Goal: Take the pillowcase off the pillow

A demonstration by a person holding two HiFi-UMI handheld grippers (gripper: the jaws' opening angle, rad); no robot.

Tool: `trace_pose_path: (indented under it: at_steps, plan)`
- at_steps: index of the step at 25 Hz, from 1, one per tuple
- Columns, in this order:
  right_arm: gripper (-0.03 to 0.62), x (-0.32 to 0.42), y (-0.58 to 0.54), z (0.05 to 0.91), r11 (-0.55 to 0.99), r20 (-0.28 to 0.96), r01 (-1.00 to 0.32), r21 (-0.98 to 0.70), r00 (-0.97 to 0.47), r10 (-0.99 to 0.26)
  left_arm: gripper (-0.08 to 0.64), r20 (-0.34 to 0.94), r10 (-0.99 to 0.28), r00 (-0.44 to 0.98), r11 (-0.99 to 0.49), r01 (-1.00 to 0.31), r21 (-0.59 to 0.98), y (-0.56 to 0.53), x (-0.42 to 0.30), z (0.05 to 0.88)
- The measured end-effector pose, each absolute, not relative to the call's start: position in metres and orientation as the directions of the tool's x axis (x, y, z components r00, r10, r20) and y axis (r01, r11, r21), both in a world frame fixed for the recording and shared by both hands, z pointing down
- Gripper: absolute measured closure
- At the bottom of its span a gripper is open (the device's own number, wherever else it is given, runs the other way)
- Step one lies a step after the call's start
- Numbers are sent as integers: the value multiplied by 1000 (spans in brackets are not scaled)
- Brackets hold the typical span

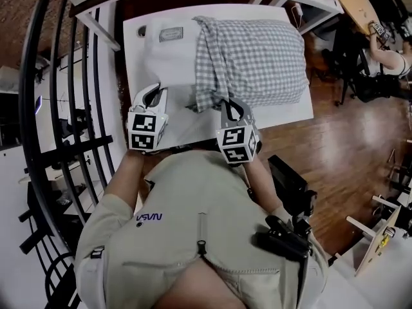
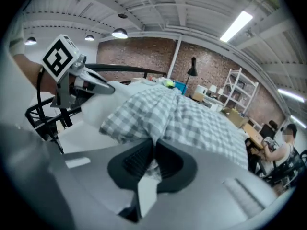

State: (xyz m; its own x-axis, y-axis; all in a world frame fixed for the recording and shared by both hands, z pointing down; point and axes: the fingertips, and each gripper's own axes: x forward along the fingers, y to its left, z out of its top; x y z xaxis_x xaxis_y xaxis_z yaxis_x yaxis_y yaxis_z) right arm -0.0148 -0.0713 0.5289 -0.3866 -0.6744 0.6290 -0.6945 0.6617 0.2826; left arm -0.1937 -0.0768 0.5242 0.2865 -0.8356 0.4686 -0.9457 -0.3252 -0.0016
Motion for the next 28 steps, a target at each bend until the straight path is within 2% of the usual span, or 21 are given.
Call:
trace_pose_path:
  at_steps: [4, 8, 17, 21, 25, 27, 28]
  plan:
    - [577, 38, -85, 513, 569, 615, -740, 358, -272, -740, 545, 409, -873, 266, -267, -962, 56, -81, -221, 497]
    - [576, 87, -101, 520, 510, 627, -761, 400, -179, -758, 545, 416, -873, 254, -213, -966, 144, -70, -238, 505]
    - [575, 99, -104, 598, 564, 768, -765, 311, -147, -623, 538, 588, -755, 290, -143, -948, 283, -34, -221, 614]
    - [562, 103, -102, 588, 576, 791, -771, 272, -162, -590, 520, 572, -750, 333, -210, -939, 272, -36, -204, 605]
    - [468, 103, -88, 565, 588, 821, -785, 196, -197, -536, 467, 543, -719, 434, -325, -900, 290, -14, -203, 570]
    - [453, 100, -80, 546, 600, 822, -788, 136, -248, -512, 437, 513, -718, 471, -362, -882, 302, -4, -205, 545]
    - [454, 96, -78, 534, 608, 816, -787, 107, -280, -506, 455, 490, -728, 479, -373, -877, 302, -3, -207, 530]
